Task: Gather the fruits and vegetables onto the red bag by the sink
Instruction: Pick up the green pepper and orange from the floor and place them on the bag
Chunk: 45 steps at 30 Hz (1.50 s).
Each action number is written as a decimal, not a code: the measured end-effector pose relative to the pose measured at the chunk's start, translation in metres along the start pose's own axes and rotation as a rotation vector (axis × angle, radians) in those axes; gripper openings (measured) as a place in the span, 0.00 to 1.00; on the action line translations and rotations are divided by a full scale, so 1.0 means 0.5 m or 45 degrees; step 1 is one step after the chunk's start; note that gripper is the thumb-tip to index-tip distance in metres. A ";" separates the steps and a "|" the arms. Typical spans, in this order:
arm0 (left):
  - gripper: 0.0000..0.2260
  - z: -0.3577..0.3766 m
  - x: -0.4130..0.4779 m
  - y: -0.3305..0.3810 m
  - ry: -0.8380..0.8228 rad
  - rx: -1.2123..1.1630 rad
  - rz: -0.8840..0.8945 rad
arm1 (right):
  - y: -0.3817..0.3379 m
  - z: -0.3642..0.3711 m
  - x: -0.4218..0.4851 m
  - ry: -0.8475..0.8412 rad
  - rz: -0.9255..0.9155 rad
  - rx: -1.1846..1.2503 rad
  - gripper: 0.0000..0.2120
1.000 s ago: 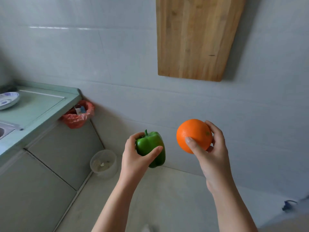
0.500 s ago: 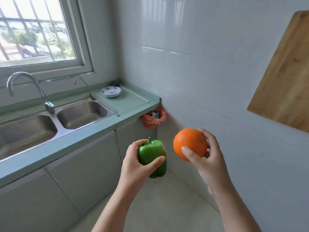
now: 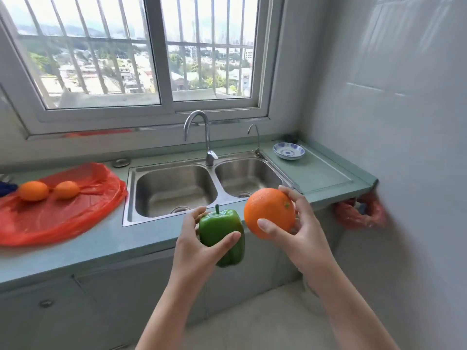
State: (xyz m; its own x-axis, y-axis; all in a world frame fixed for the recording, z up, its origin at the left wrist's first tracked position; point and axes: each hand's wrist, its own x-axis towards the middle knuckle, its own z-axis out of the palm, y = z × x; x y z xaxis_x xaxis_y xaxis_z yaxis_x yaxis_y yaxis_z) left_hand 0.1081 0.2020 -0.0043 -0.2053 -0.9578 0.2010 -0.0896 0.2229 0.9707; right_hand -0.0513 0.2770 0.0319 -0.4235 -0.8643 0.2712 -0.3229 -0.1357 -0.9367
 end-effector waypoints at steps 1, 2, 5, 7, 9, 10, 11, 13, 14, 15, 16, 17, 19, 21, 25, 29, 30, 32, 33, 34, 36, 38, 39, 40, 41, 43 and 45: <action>0.34 -0.028 0.011 -0.009 0.030 0.008 -0.008 | -0.001 0.031 0.015 -0.038 0.004 0.018 0.31; 0.34 -0.055 0.021 -0.018 0.057 0.014 -0.014 | 0.000 0.063 0.028 -0.073 0.007 0.035 0.31; 0.31 -0.130 0.043 -0.045 0.147 0.022 -0.048 | 0.005 0.153 0.064 -0.197 0.032 0.057 0.32; 0.30 -0.175 0.061 -0.068 0.224 0.028 -0.088 | 0.011 0.210 0.091 -0.284 0.042 0.073 0.31; 0.30 -0.214 0.079 -0.092 0.305 0.034 -0.129 | 0.019 0.264 0.122 -0.363 0.047 0.080 0.29; 0.30 -0.230 0.088 -0.104 0.335 0.040 -0.152 | 0.025 0.289 0.138 -0.390 0.053 0.082 0.28; 0.28 -0.246 0.098 -0.117 0.365 0.041 -0.178 | 0.033 0.314 0.157 -0.416 0.059 0.082 0.28; 0.25 -0.275 0.126 -0.140 0.416 0.045 -0.230 | 0.050 0.368 0.197 -0.460 0.066 0.090 0.28; 0.25 -0.290 0.144 -0.151 0.437 0.058 -0.252 | 0.057 0.394 0.220 -0.481 0.068 0.094 0.28; 0.26 -0.305 0.165 -0.162 0.463 0.075 -0.269 | 0.065 0.421 0.244 -0.507 0.070 0.101 0.29; 0.27 -0.321 0.188 -0.172 0.497 0.096 -0.280 | 0.073 0.448 0.269 -0.538 0.073 0.116 0.29; 0.28 -0.337 0.214 -0.177 0.534 0.115 -0.285 | 0.081 0.476 0.297 -0.562 0.080 0.136 0.29; 0.28 -0.366 0.268 -0.181 0.588 0.150 -0.292 | 0.089 0.522 0.349 -0.583 0.088 0.173 0.28; 0.26 -0.398 0.324 -0.185 0.627 0.206 -0.295 | 0.091 0.570 0.405 -0.622 0.111 0.194 0.28; 0.24 -0.452 0.405 -0.202 0.747 0.288 -0.295 | 0.096 0.655 0.498 -0.738 0.098 0.214 0.28; 0.25 -0.497 0.435 -0.244 0.946 0.321 -0.339 | 0.118 0.752 0.547 -0.845 0.093 0.189 0.28; 0.24 -0.511 0.440 -0.254 0.987 0.332 -0.352 | 0.125 0.776 0.551 -0.868 0.105 0.189 0.28; 0.24 -0.543 0.450 -0.276 1.059 0.359 -0.370 | 0.138 0.825 0.554 -0.925 0.129 0.177 0.28; 0.24 -0.561 0.456 -0.287 1.084 0.366 -0.376 | 0.144 0.850 0.555 -0.955 0.143 0.172 0.29; 0.24 -0.578 0.462 -0.299 1.095 0.368 -0.380 | 0.149 0.876 0.557 -0.979 0.162 0.168 0.29; 0.25 -0.611 0.474 -0.326 1.092 0.353 -0.394 | 0.159 0.926 0.561 -0.998 0.189 0.151 0.30; 0.25 -0.644 0.488 -0.356 1.083 0.336 -0.421 | 0.167 0.971 0.564 -0.987 0.203 0.113 0.32; 0.26 -0.662 0.497 -0.371 1.077 0.333 -0.440 | 0.171 0.992 0.567 -0.979 0.206 0.096 0.32; 0.27 -0.681 0.509 -0.387 1.066 0.329 -0.462 | 0.176 1.014 0.570 -0.975 0.212 0.075 0.32; 0.28 -0.701 0.520 -0.403 1.050 0.327 -0.486 | 0.179 1.037 0.572 -0.976 0.220 0.051 0.32; 0.29 -0.742 0.546 -0.433 1.013 0.338 -0.514 | 0.186 1.085 0.579 -0.987 0.242 0.000 0.32; 0.29 -0.781 0.571 -0.458 0.990 0.373 -0.511 | 0.195 1.133 0.585 -1.013 0.245 -0.043 0.32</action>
State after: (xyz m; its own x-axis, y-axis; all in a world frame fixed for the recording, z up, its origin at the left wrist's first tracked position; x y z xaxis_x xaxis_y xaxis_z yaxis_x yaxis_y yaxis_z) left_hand 0.4505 -0.1935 -0.1176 0.5974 -0.8019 -0.0090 -0.2775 -0.2173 0.9358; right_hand 0.2727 -0.2633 -0.1056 0.2492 -0.9577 -0.1437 -0.3367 0.0535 -0.9401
